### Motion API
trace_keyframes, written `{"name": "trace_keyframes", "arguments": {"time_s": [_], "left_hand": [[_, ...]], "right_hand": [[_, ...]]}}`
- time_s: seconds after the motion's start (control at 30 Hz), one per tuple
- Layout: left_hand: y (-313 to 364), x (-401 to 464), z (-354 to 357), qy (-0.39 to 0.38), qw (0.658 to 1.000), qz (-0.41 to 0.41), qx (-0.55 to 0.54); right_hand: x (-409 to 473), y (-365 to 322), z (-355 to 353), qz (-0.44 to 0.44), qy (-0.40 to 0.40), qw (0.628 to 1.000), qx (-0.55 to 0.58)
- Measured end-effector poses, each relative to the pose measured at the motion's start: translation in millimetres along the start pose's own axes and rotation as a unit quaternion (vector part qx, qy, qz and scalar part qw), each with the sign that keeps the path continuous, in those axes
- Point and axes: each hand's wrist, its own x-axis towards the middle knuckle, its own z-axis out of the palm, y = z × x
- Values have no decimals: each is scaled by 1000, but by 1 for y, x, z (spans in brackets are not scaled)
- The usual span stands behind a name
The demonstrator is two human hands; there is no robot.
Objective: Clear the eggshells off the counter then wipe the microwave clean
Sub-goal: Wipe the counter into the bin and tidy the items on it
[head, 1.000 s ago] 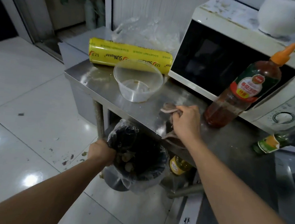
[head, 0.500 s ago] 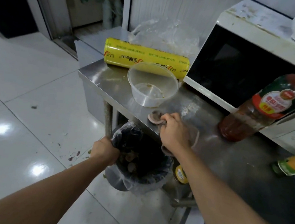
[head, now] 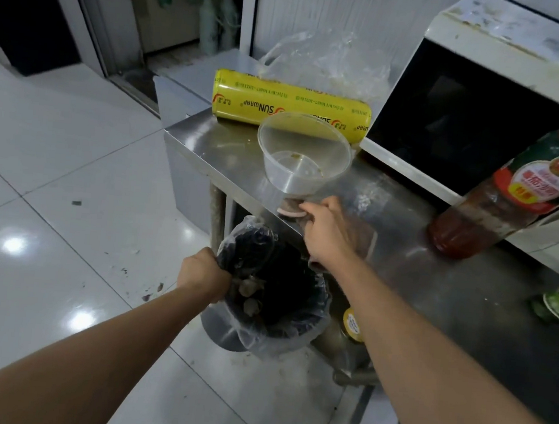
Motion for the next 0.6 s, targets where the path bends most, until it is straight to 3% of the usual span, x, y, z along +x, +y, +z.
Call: {"name": "trace_keyframes", "arguments": {"time_s": [0.17, 0.33, 0.43, 0.6], "left_hand": [[-8, -4, 6, -5, 1000, 1, -16], [-9, -11, 13, -23, 998, -5, -56], [-8, -14, 14, -30, 997, -8, -76], [-10, -16, 9, -34, 997, 0, -71]], "right_hand": [[-51, -8, 12, -29, 16, 999, 27], [-75, 22, -9, 90, 143, 985, 20], [-87, 28, -7, 170, 113, 979, 17], [-102, 4, 14, 72, 52, 994, 69]]}}
